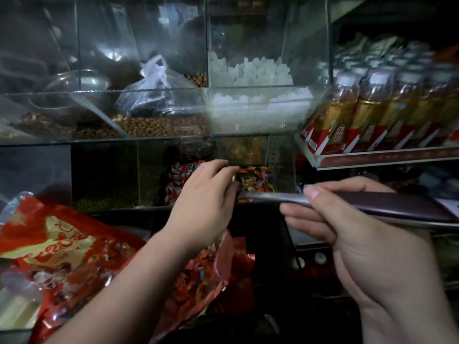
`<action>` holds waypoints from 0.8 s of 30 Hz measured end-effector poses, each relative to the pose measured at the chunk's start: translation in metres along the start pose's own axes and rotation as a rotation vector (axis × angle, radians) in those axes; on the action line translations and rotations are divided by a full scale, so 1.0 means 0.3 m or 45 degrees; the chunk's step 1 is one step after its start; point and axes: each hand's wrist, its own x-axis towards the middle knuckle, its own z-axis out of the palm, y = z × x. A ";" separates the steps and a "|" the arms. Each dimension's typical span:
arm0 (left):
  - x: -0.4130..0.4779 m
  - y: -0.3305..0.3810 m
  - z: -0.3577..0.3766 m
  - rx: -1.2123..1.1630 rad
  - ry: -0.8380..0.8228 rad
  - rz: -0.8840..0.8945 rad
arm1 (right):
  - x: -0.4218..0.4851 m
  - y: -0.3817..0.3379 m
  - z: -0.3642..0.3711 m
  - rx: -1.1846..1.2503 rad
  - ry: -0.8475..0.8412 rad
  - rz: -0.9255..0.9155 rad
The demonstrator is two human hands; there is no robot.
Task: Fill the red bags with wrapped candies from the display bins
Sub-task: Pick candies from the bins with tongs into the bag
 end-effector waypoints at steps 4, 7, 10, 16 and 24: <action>0.161 -0.040 0.130 -0.013 -0.243 0.092 | 0.094 0.114 -0.017 -0.005 0.182 -0.038; 0.251 -0.072 0.216 -0.114 -0.366 0.050 | 0.147 0.202 -0.013 -0.068 0.232 -0.075; 0.308 -0.101 0.248 -0.315 -0.389 -0.171 | 0.205 0.305 -0.014 -0.504 0.172 -0.293; 0.293 -0.149 0.280 -0.397 -0.326 -0.331 | 0.258 0.383 -0.029 -1.090 -0.220 -0.564; 0.215 -0.106 0.155 -0.411 -0.112 -0.172 | 0.131 0.251 -0.046 -0.868 -0.262 -0.193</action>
